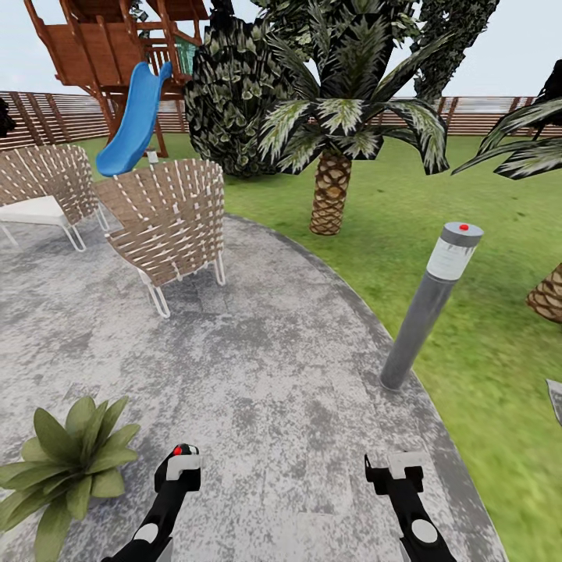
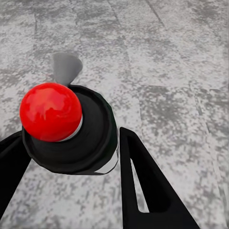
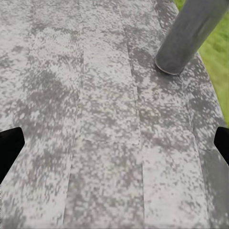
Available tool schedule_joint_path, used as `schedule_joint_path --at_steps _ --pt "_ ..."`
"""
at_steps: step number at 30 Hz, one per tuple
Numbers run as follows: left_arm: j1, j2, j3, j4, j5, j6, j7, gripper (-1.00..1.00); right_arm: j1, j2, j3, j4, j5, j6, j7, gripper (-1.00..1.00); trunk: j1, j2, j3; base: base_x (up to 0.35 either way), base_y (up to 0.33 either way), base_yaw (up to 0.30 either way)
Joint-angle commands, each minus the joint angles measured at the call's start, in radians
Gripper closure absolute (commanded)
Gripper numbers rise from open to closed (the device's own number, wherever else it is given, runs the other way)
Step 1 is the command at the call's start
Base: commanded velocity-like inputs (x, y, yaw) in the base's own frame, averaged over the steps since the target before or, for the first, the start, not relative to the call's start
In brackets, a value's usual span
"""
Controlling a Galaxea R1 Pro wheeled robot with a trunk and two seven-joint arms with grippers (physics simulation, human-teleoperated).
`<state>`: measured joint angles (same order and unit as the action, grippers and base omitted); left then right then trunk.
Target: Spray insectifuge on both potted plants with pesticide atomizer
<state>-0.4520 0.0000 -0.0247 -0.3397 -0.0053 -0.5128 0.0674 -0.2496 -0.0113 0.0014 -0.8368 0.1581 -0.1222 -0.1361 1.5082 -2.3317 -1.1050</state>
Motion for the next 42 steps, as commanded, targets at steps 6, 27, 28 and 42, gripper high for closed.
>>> schedule_joint_path --at_steps 6,27,28,42 --pt "-0.001 0.000 -0.003 0.001 -0.002 -0.002 0.005 1.00 0.000 0.000 0.000 0.001 0.008 -0.002 -0.005 -1.00 0.000 0.000 -0.001 0.000 0.000 0.000" --pt "-0.001 0.000 -0.004 0.000 -0.002 -0.004 0.003 1.00 0.000 0.000 -0.001 0.001 0.008 -0.003 -0.005 -1.00 0.000 0.000 -0.001 0.000 0.000 0.152" --pt "-0.001 0.000 -0.004 -0.001 -0.002 -0.004 0.003 1.00 0.000 0.000 -0.001 0.002 0.008 -0.004 -0.005 -1.00 0.000 0.000 -0.001 0.000 -0.050 0.278" --pt "-0.001 0.000 -0.004 -0.001 -0.002 -0.004 0.003 1.00 0.000 0.001 -0.001 0.014 0.008 -0.004 -0.005 -1.00 0.000 0.000 -0.001 0.000 -0.237 0.278"
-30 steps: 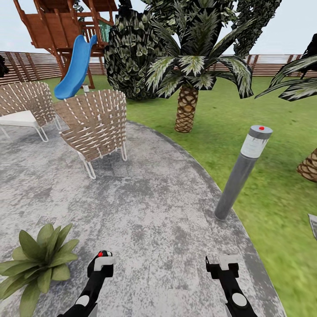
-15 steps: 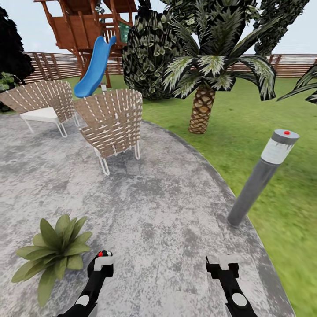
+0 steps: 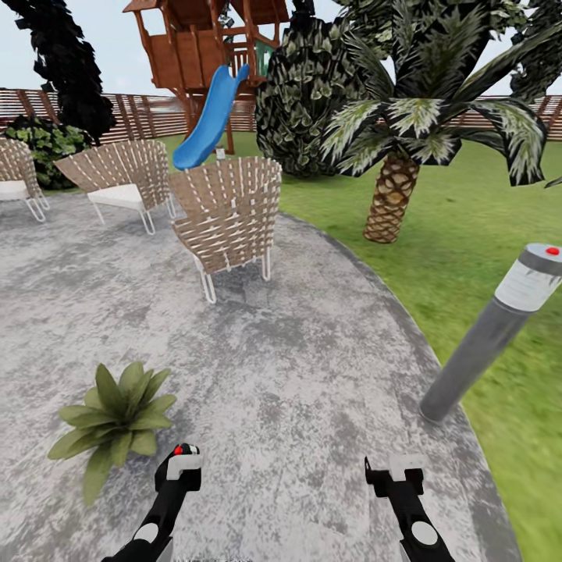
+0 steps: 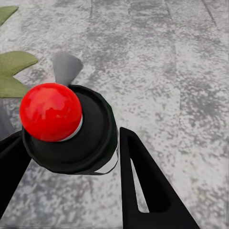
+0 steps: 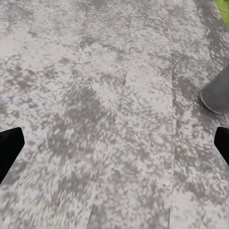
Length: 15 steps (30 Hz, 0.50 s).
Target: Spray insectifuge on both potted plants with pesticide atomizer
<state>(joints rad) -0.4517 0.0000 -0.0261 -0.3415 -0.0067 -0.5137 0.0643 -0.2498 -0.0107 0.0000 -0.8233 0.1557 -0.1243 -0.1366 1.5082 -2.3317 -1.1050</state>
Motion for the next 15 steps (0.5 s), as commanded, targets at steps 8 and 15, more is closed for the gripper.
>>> schedule_joint_path --at_steps 8,15 --pt "-0.001 0.000 -0.003 0.001 -0.001 -0.003 0.006 1.00 0.000 0.000 0.000 0.001 0.010 -0.001 -0.005 -1.00 0.000 0.000 -0.001 0.000 -0.274 0.278" --pt "-0.001 0.000 -0.003 0.001 -0.001 -0.003 0.006 1.00 0.000 0.000 0.000 0.001 0.010 -0.001 -0.005 -1.00 0.000 0.000 -0.001 0.000 -0.202 0.278"
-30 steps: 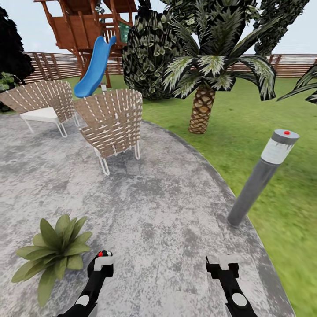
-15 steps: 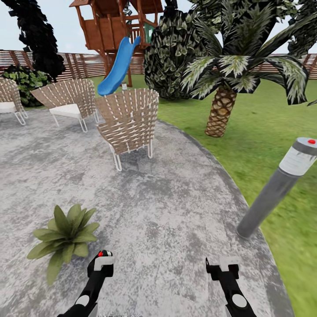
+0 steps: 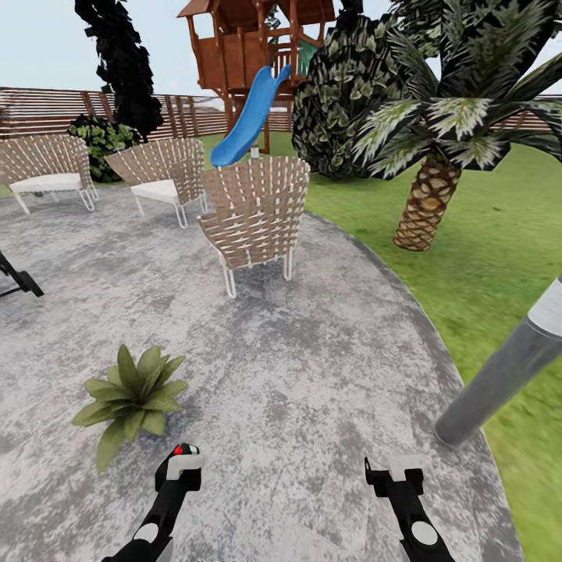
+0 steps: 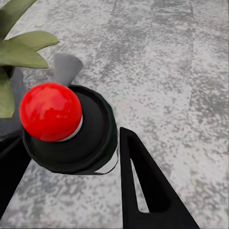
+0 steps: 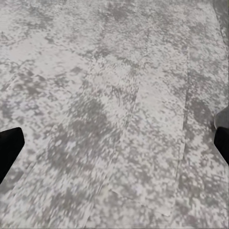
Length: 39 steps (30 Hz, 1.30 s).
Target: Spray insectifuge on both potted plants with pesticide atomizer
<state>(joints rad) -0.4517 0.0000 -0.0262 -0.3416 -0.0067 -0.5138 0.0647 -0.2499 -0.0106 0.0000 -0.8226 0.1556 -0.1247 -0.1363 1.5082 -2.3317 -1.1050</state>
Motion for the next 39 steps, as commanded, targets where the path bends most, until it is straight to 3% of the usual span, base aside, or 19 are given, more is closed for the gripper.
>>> schedule_joint_path --at_steps 1,19,23,26,39 --pt "-0.001 0.000 -0.003 0.001 -0.001 -0.003 0.006 1.00 0.000 0.000 0.000 0.000 0.010 -0.001 -0.005 -1.00 0.000 0.000 -0.001 0.000 -0.045 0.278" --pt "-0.001 0.006 -0.015 0.001 -0.001 -0.006 -0.010 1.00 0.000 0.000 0.000 0.000 0.010 -0.001 -0.005 -1.00 0.000 0.000 -0.001 0.000 -0.005 0.279" --pt "-0.001 0.013 -0.067 0.001 -0.002 -0.002 -0.014 1.00 0.000 0.000 0.000 0.000 0.010 -0.001 -0.005 -1.00 0.000 0.000 -0.001 0.000 0.000 0.278" --pt "-0.001 0.013 -0.085 0.001 -0.002 -0.002 -0.014 1.00 0.000 0.000 0.000 0.001 0.010 -0.001 -0.005 -1.00 0.000 0.000 -0.001 0.000 0.000 0.278" --pt "-0.001 0.007 -0.080 0.003 0.000 0.001 -0.004 1.00 0.000 0.001 0.001 0.022 0.010 -0.001 -0.005 -1.00 0.000 0.000 -0.001 0.000 -0.140 0.221"
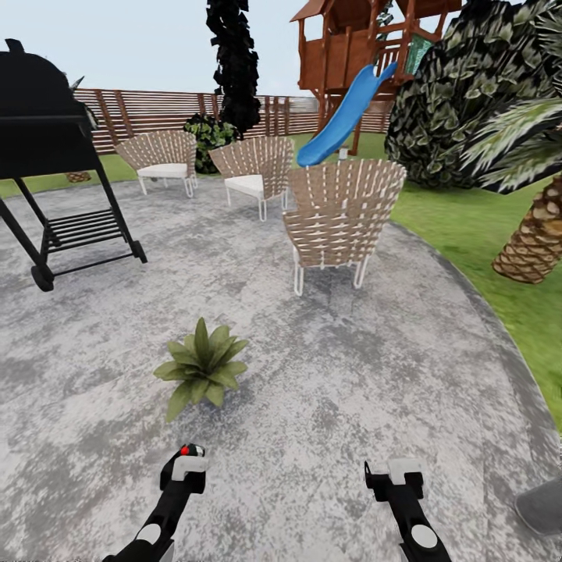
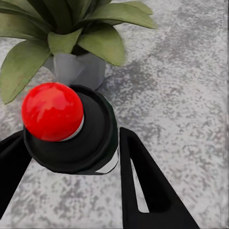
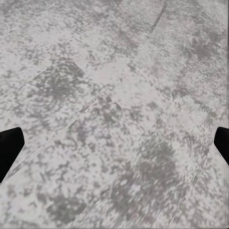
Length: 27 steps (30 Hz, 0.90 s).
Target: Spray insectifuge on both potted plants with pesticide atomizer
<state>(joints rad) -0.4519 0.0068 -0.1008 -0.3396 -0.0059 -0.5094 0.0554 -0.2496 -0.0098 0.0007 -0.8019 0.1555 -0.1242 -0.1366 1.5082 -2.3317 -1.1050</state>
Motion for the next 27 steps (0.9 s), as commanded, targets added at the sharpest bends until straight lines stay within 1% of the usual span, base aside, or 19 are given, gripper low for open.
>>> schedule_joint_path --at_steps 1,3,6,22,27 --pt "-0.001 0.001 -0.005 0.001 0.000 -0.003 0.006 1.00 0.000 0.000 0.000 0.001 0.010 -0.003 -0.005 -1.00 0.000 0.000 -0.001 0.000 -0.272 0.006" --pt "-0.001 0.002 -0.005 0.001 0.001 -0.003 0.006 1.00 0.000 -0.001 0.000 0.001 0.010 -0.006 -0.005 -1.00 0.000 0.000 -0.001 0.003 -0.272 0.003" --pt "-0.001 0.002 -0.005 0.000 0.002 -0.003 0.005 1.00 0.000 -0.001 0.000 0.001 0.010 -0.009 -0.005 -1.00 0.000 0.000 -0.001 0.130 -0.256 0.152" --pt "-0.001 0.003 -0.005 -0.001 0.001 -0.005 0.006 1.00 0.000 -0.001 -0.001 0.001 0.010 -0.009 -0.005 -1.00 0.000 0.000 -0.001 0.183 -0.225 0.272" --pt "-0.001 0.002 -0.006 -0.001 0.001 -0.005 0.006 1.00 0.000 -0.001 0.000 0.001 0.010 -0.009 -0.005 -1.00 0.000 0.000 -0.001 0.065 -0.259 0.276"
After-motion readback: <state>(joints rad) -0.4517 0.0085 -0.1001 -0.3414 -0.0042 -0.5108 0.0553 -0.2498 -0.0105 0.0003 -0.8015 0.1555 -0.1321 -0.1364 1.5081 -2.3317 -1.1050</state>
